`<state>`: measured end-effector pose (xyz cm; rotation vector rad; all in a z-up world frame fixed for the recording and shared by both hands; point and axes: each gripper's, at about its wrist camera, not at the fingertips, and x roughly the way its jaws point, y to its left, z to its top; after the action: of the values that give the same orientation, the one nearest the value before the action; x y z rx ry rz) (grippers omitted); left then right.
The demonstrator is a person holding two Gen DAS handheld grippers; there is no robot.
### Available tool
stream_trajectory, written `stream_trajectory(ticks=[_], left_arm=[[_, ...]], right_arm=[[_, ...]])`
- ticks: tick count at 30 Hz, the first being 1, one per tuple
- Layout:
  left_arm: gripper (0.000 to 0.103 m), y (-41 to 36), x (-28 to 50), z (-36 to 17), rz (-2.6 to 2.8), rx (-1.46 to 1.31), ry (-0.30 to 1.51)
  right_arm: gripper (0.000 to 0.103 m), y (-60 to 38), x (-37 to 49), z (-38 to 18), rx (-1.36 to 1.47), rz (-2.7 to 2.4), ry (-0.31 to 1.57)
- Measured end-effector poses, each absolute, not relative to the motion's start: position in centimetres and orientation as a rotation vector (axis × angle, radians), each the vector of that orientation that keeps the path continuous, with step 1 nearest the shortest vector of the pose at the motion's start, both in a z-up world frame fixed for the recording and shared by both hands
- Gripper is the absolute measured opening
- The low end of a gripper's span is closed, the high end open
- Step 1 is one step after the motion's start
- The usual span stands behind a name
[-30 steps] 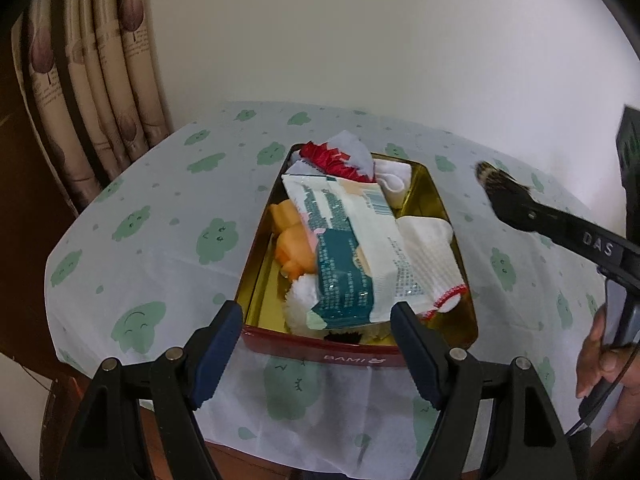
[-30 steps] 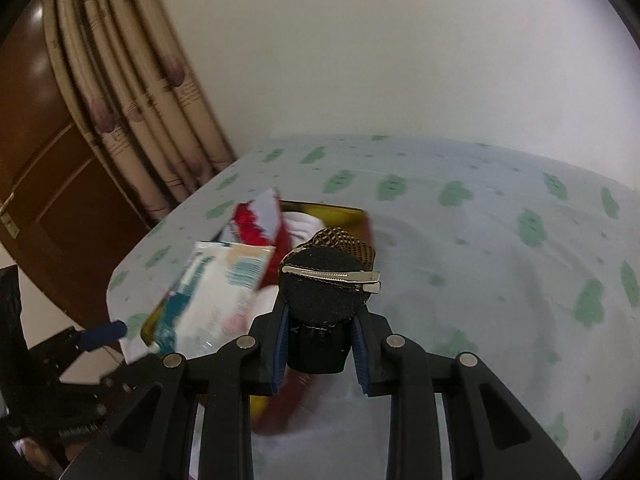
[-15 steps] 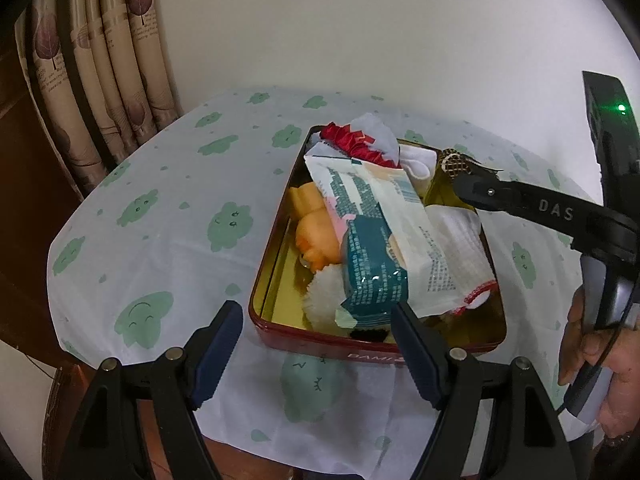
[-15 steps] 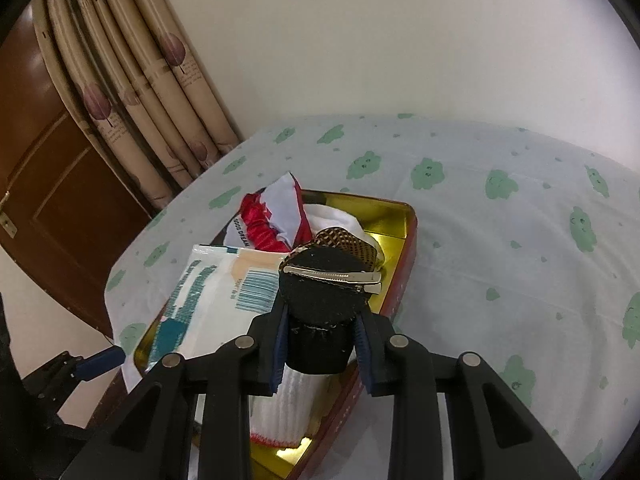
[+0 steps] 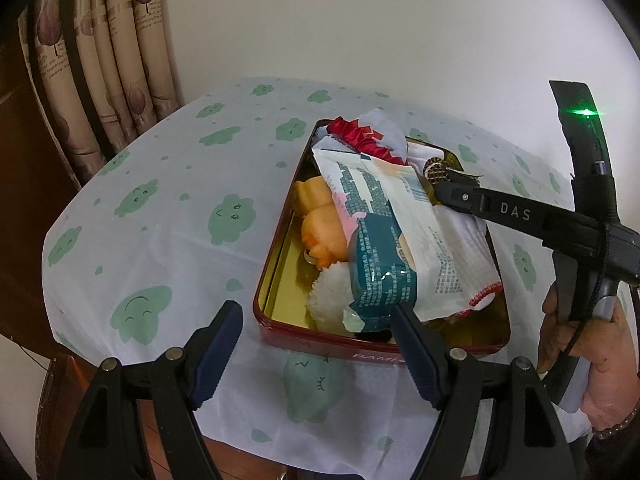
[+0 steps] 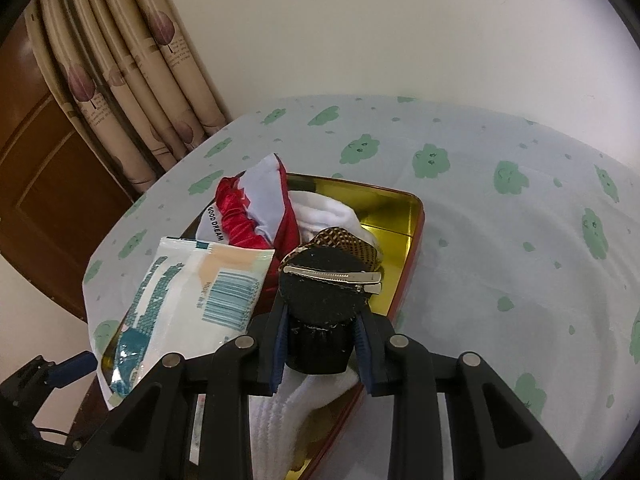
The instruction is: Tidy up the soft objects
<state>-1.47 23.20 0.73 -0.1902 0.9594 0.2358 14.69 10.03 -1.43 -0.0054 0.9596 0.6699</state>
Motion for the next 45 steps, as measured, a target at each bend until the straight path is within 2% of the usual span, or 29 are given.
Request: stream_trajectory(ticks=[5,8,15,16,18,25,28,33,39,45], left_arm=[[0.078,23.3,-1.5,0.7,0.241,-0.194,0.960],[0.078,23.3,-1.5,0.8,0.256,-0.184,0.955],[0.078,23.0,-1.5,0.9,0.277,-0.149,0.947],[0.078,23.0,-1.5,0.9,0.277,-0.150,0.946],[0.078,23.0,-1.5,0.9,0.277,-0.154,0.945],[0.078,23.1,-1.8,1.4,0.289,-0.142,0.923],[0.078,23.1,-2.2,2.0,0.283,-0.150,0.891],[0.078,22.4,-3.6,4.2,0.275,-0.129,0.772],[0.078,20.5,-5.9,7.4,0.274,-0.063,0.609],[0.078,19.5,-8.3,8.7,0.268,-0.004,0.551]], right_arm=[[0.030,10.7,15.2,-1.6,-0.042,0.678,0.958],[0.034,11.3,15.1,-1.7,-0.078,0.702,0.967],[0.063,10.8,14.0,-0.3,-0.089,0.701,0.943],[0.075,10.5,13.7,0.0,-0.087,0.694,0.928],[0.086,9.8,12.9,0.8,-0.095,0.675,0.887],[0.087,7.1,8.5,4.0,-0.093,0.622,0.713],[0.096,6.1,5.7,5.1,-0.090,0.525,0.611],[0.102,4.9,1.5,6.5,-0.094,0.399,0.472],[0.102,4.5,-2.1,7.8,-0.051,0.342,0.389],[0.102,3.9,-4.8,8.8,-0.048,0.210,0.290]])
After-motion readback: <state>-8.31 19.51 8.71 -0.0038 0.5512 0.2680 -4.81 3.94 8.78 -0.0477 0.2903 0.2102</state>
